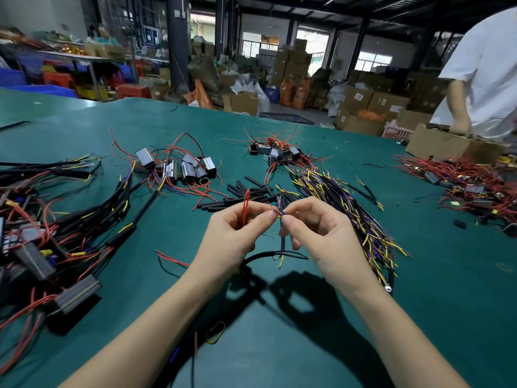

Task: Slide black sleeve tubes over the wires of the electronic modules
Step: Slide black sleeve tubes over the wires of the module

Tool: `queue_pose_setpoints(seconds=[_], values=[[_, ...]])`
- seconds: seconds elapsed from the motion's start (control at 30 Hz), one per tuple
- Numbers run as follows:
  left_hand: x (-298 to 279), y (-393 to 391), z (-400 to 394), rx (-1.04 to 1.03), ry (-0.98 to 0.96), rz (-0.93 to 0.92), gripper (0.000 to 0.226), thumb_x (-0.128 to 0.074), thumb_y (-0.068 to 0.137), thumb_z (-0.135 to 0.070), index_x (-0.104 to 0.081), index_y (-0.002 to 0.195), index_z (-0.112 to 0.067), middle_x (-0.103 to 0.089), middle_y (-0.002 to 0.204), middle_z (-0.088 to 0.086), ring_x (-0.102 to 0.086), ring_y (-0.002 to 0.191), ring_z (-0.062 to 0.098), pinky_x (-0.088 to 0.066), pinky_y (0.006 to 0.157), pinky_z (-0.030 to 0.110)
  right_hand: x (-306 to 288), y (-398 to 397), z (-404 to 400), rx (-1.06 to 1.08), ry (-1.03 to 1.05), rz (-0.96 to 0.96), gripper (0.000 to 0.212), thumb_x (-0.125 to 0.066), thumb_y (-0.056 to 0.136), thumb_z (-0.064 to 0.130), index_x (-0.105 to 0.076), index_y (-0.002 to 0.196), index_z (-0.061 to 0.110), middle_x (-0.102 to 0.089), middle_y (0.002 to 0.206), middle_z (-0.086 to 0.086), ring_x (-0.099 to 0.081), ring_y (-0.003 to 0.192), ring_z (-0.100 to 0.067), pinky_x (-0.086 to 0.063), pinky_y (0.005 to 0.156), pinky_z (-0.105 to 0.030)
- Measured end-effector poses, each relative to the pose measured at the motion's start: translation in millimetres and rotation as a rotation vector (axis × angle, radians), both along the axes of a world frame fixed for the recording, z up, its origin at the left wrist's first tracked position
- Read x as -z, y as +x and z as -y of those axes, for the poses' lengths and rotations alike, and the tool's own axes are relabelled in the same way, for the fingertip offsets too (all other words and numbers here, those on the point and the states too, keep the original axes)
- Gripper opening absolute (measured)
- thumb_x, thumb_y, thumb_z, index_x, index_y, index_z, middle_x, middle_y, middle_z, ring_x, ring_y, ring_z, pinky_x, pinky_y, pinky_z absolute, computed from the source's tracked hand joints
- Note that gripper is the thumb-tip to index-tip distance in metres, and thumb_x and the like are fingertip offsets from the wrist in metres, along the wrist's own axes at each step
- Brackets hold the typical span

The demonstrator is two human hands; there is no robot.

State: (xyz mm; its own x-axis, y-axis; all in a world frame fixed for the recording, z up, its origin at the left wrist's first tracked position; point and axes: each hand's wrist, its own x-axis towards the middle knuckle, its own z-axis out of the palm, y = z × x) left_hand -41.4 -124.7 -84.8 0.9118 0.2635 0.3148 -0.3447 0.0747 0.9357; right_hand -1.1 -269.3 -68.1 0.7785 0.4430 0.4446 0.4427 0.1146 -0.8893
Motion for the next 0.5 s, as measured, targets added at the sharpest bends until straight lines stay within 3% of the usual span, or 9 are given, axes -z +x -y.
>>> queue_pose_setpoints(seconds=[0.2,0.37,0.5], values=[[-1.2,-0.6,0.8,-0.016,0.07,-0.075,0.011,-0.067,0.085,-0.015,-0.071,0.074,-0.015,-0.03,0.056,0.002,-0.025,0.045,0.007,-0.023,0.042,0.014,0.9,1.2,-0.8,0.049,-0.001,-0.015,0.013,-0.061,0.089,0.001,-0.063,0.081,0.011,-0.065,0.065,0.001,-0.054,0.055,-0.009,-0.046,0.054,-0.019],[-1.3,-3.0,4.9,-0.038,0.126,-0.073,0.012,-0.07,0.083,-0.015,-0.071,0.071,-0.013,-0.029,0.048,-0.006,-0.021,0.047,0.009,-0.016,0.047,0.025,4.0,1.0,-1.8,0.085,0.067,-0.058,0.01,-0.06,0.089,0.0,-0.06,0.086,0.01,-0.063,0.062,0.002,-0.051,0.051,-0.008,-0.044,0.053,-0.016],[-4.7,-2.6,4.2,-0.067,0.066,-0.012,0.007,-0.069,0.083,-0.02,-0.072,0.086,-0.015,-0.031,0.062,0.01,-0.024,0.051,0.012,-0.02,0.047,0.022,0.7,1.0,-1.8,0.085,0.036,0.006,0.012,-0.06,0.09,0.003,-0.058,0.085,0.014,-0.058,0.062,-0.004,-0.045,0.051,-0.013,-0.04,0.051,-0.019]])
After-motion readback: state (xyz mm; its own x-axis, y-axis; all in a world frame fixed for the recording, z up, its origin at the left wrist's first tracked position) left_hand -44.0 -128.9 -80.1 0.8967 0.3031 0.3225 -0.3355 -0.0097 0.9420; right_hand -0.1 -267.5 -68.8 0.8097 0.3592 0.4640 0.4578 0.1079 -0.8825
